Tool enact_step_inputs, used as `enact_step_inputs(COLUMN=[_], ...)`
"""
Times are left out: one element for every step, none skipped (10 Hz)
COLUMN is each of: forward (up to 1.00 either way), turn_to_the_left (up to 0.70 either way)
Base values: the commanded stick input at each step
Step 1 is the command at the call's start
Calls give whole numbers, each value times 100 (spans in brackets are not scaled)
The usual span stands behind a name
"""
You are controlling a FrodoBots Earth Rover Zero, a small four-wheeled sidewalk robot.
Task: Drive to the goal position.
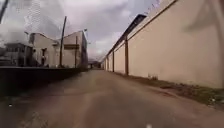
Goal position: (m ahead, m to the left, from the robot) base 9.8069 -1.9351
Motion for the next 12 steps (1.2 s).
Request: enact_step_inputs(forward=[70, 70, 70, 70, 70, 70, 70, 70, 70, 70, 70, 70], turn_to_the_left=[0, 0, 0, 0, 0, 0, 0, 0, 0, 0, 0, 0])
